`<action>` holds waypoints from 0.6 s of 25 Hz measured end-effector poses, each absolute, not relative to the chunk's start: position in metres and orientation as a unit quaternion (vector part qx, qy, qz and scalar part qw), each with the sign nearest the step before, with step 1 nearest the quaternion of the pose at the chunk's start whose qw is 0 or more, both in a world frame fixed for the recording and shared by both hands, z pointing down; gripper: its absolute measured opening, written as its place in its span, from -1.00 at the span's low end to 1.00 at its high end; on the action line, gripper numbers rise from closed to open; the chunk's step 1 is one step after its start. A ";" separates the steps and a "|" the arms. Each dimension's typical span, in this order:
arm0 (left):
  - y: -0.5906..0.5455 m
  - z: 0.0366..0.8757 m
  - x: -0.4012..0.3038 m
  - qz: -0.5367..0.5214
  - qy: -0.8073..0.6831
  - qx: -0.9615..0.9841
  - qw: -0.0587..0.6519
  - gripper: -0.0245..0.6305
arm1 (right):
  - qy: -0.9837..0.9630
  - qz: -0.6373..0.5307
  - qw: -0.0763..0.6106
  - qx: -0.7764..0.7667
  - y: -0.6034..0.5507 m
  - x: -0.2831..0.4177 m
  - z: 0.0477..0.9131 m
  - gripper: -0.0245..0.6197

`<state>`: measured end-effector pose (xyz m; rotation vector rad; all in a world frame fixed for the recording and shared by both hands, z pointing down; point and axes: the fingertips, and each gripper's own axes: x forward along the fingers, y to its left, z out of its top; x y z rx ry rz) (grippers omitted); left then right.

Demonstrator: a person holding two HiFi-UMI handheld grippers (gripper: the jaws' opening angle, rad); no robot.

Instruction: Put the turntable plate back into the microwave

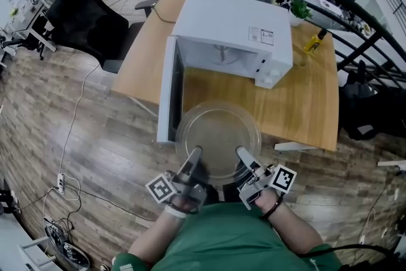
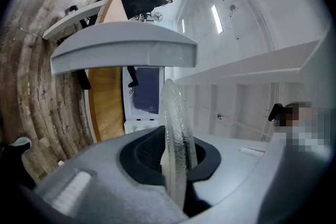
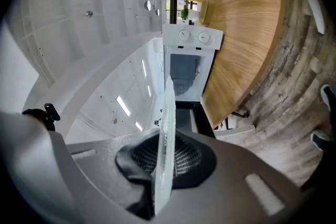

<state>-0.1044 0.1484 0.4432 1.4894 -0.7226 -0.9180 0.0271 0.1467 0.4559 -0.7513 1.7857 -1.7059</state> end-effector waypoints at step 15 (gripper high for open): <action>0.038 0.455 -0.027 -0.392 -0.327 0.630 0.585 -0.82 | 0.661 -0.649 0.261 -0.271 0.032 0.104 0.469 -0.83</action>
